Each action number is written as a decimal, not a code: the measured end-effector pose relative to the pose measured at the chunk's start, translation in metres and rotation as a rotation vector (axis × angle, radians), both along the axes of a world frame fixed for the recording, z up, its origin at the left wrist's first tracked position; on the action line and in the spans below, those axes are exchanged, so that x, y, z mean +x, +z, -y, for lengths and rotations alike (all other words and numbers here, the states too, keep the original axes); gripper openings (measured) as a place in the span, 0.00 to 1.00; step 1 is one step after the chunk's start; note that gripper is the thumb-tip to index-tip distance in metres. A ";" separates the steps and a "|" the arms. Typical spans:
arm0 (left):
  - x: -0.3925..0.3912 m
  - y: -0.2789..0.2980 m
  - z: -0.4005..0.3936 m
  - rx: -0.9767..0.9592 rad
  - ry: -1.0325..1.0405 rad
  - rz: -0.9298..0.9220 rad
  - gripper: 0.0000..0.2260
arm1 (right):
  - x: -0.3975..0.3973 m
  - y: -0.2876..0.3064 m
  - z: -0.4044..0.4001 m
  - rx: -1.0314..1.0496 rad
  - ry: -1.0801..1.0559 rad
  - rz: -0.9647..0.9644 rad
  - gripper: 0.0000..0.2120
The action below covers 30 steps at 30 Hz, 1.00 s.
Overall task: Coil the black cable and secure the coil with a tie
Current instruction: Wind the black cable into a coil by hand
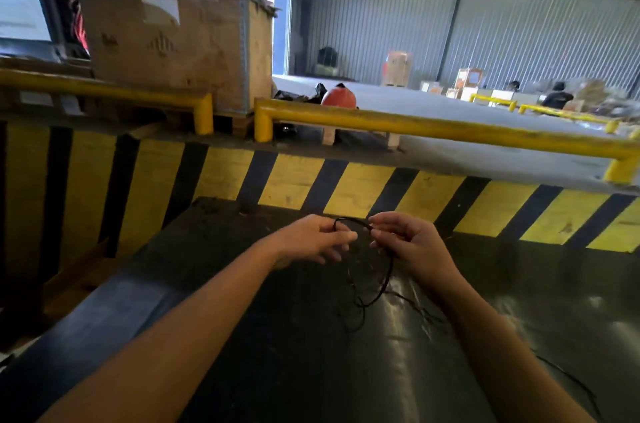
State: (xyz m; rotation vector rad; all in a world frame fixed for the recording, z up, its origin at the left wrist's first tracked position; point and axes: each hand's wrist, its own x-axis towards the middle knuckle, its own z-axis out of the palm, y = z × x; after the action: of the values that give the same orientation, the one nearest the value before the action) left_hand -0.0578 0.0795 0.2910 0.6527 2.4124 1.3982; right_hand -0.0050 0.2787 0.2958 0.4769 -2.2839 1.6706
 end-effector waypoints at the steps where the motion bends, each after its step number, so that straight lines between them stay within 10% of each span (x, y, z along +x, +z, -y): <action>1: 0.004 0.007 -0.002 0.013 -0.046 0.083 0.14 | 0.002 0.007 -0.003 0.026 -0.013 -0.027 0.09; 12: 0.033 0.047 -0.032 0.977 -0.182 0.334 0.18 | 0.029 -0.055 0.009 0.221 -0.079 0.022 0.10; 16: 0.023 0.049 -0.037 0.761 0.080 -0.008 0.14 | 0.041 -0.063 0.012 0.496 0.081 0.086 0.10; 21: 0.005 0.037 -0.010 -0.134 0.169 -0.464 0.22 | 0.028 -0.014 -0.038 0.645 0.012 0.065 0.10; 25: 0.015 0.030 -0.009 -0.362 -0.040 -0.075 0.17 | 0.012 0.043 -0.064 0.742 -0.151 -0.168 0.10; 30: 0.035 0.048 -0.013 0.154 -0.495 0.531 0.17 | -0.008 0.058 -0.065 0.561 -0.353 -0.372 0.11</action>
State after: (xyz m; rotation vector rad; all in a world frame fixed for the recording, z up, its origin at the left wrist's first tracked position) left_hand -0.0225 0.0929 0.3389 0.7364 1.6121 1.3335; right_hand -0.0125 0.3433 0.3541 0.4167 -2.3455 0.6996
